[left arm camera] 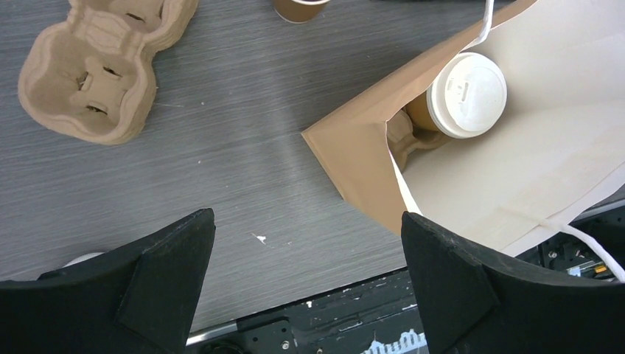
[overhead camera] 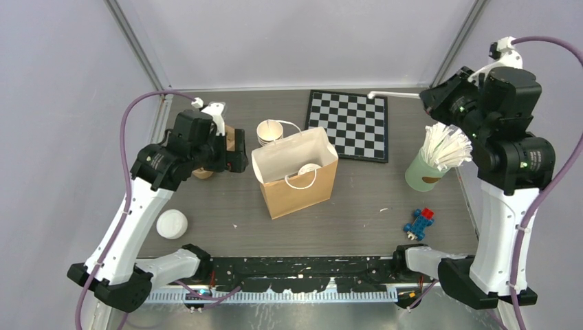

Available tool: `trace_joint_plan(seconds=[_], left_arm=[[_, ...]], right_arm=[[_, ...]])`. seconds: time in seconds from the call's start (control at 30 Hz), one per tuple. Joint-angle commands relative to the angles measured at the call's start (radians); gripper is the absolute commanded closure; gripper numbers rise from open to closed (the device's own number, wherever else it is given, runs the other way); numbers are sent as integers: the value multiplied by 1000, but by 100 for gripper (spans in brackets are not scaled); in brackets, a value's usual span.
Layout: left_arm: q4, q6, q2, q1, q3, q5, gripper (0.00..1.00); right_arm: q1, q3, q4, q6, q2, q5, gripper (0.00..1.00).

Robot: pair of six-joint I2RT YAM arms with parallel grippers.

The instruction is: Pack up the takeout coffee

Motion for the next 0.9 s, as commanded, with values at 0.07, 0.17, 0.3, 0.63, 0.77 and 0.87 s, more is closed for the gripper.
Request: trace_joint_plan(seconds=[0.07, 0.17, 0.3, 0.63, 0.77, 0.87], left_arm=[[10, -59, 11, -3, 58, 32, 0], [1, -88, 27, -2, 77, 38, 0], [4, -130, 47, -2, 99, 54, 0], [15, -197, 40, -2, 99, 67, 0], [13, -211, 26, -2, 90, 25, 0], [26, -225, 8, -2, 76, 21, 0]], right_arm=[[1, -130, 304, 228, -13, -423, 85], [0, -149, 339, 275, -23, -535, 84], [1, -199, 353, 282, -65, -660, 84], [2, -438, 527, 354, -204, -873, 83], [4, -505, 550, 389, -207, -929, 82], [14, -541, 546, 390, -205, -924, 81]])
